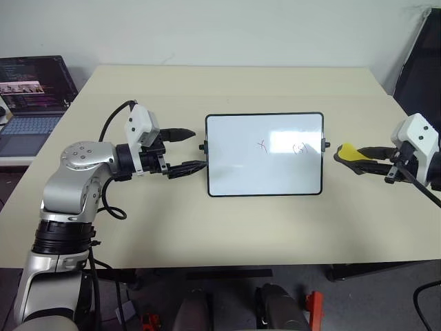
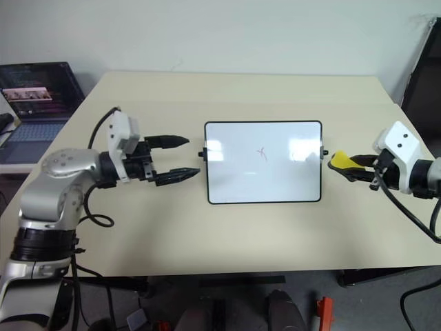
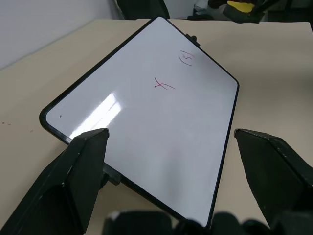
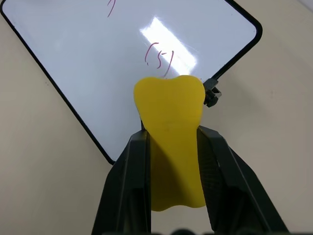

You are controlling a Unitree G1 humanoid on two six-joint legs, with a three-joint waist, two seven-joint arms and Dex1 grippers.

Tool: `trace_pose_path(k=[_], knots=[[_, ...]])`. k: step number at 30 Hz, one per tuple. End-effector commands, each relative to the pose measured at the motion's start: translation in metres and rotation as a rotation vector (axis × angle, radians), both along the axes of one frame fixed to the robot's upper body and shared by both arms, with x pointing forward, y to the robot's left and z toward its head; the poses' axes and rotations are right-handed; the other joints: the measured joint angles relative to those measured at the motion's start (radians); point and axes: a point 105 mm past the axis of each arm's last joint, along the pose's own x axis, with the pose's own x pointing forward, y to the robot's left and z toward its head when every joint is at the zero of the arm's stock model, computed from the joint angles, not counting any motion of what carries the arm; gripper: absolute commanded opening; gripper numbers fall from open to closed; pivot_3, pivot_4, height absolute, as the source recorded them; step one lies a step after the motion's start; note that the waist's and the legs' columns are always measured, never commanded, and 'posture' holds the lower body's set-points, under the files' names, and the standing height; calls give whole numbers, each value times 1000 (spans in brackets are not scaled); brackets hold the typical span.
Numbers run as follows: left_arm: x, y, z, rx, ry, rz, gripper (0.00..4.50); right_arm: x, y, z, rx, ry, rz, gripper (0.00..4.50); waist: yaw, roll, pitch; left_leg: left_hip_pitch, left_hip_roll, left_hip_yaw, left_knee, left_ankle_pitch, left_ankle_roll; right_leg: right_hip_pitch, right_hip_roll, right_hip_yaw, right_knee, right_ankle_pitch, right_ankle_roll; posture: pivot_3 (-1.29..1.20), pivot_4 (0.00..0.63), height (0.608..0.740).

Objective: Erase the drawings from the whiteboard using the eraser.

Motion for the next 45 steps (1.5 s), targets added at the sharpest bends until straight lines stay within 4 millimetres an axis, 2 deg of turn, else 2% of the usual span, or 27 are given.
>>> trace_pose_path(k=[1, 6, 18, 23, 28, 31, 34, 37, 41, 45], knots=[[-3, -3, 12, 4, -54, -9, 4500, 1, 1, 19, -19, -70, 7, 983, 0, 0, 0, 0, 0, 0, 0, 0, 0, 0, 0, 0, 0, 0, 0, 0, 150, 740], [-1, -3, 13, 2, -65, -4, 4500, 4, 5, 23, -12, -88, 23, 983, 2, 0, 0, 0, 0, 0, 0, 0, 0, 0, 0, 0, 0, 0, 0, 0, 150, 740], [0, -5, 33, 7, -129, -9, 4500, 0, 18, 45, 16, -139, 75, 983, 5, 0, 0, 0, 0, 0, 0, 0, 0, 0, 0, 0, 1, 0, 0, 0, 150, 740], [0, -6, 33, 13, -132, -16, 4500, 0, 20, 46, 20, -141, 84, 983, 5, 0, 0, 0, 0, 0, 1, 0, 0, 0, 0, 0, 1, 0, 0, 0, 150, 740], [0, -6, 32, 19, -124, -17, 4500, 2, 44, 57, 71, -185, 146, 983, 1, 0, 0, 0, 0, 0, 1, 0, 0, 0, 0, 0, 2, 0, 0, 0, 150, 740], [3, -5, 25, 41, -106, -9, 4500, 15, 72, 52, 118, -196, 167, 983, -6, 0, 0, 1, 0, 0, 1, 0, 0, 0, 0, 0, 2, 0, 0, 0, 150, 740], [3, -7, 18, 59, -90, -14, 4500, 39, 102, 34, 77, -206, 132, 983, -13, 0, 0, 2, 0, 0, 1, 0, 0, 1, 1, 1, 3, 0, 0, 0, 150, 740], [3, -8, 14, 65, -78, -16, 4500, 57, 122, 30, 46, -225, 96, 982, -12, 0, 0, 1, 0, 0, 1, 0, 0, 0, 0, 1, 3, 0, -1, 0, 150, 740], [2, -10, 13, 66, -70, -22, 4500, 72, 137, 28, -24, -245, 84, 982, -9, 1, 0, 0, 0, 0, 1, 0, 0, -1, 0, 0, 3, 0, -1, 0, 150, 740], [-1, -10, 11, 65, -67, -22, 4500, 88, 139, 22, -103, -253, 49, 982, -5, 1, 0, -1, 0, -1, 1, 0, 0, -1, 0, -1, 2, 0, -1, 0, 150, 740]])
